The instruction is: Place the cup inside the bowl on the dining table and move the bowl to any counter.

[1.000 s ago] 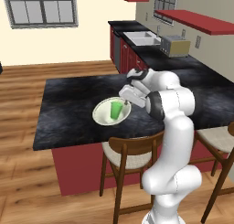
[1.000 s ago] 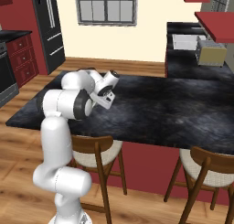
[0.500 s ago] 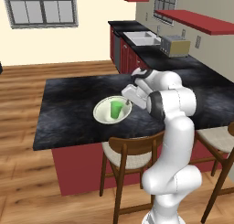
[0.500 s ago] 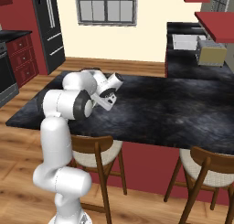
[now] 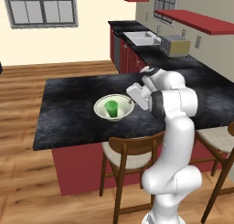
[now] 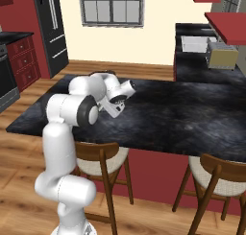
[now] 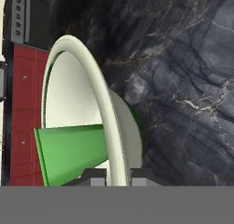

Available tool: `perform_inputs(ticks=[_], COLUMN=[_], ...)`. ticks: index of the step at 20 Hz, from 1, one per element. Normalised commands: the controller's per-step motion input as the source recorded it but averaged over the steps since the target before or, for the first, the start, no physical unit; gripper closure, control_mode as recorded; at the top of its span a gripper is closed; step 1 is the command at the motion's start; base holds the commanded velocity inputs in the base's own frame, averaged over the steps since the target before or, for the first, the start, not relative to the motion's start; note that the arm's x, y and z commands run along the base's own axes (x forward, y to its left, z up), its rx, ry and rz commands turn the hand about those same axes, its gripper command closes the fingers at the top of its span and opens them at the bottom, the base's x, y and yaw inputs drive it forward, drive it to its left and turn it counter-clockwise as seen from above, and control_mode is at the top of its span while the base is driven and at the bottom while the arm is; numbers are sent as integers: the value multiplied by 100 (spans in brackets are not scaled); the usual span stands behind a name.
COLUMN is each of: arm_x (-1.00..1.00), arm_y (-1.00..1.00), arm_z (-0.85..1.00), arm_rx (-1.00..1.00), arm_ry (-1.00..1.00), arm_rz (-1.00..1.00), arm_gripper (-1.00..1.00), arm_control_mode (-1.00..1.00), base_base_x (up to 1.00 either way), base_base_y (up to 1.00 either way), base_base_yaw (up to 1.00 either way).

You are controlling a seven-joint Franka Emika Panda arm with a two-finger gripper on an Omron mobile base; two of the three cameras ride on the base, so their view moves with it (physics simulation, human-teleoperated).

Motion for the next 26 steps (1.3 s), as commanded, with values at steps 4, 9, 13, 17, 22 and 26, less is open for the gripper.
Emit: perform_inputs(ticks=[4,9,13,17,22,26], arm_x=[-29,-39,-44,-50,-56,-54], arm_y=[-2,0,0,0,0,3], arm_z=[43,32,29,29,32,25], arm_rx=[8,6,6,3,0,0], arm_ry=[5,6,5,0,0,0], arm_rz=[0,0,0,0,0,0], arm_gripper=[100,100,100,100,100,100], arm_control_mode=[-100,-100,-100,-100,-100,-100], base_base_x=[0,0,0,0,0,0], base_base_y=[0,0,0,0,0,0], base_base_yaw=[0,0,0,0,0,0])
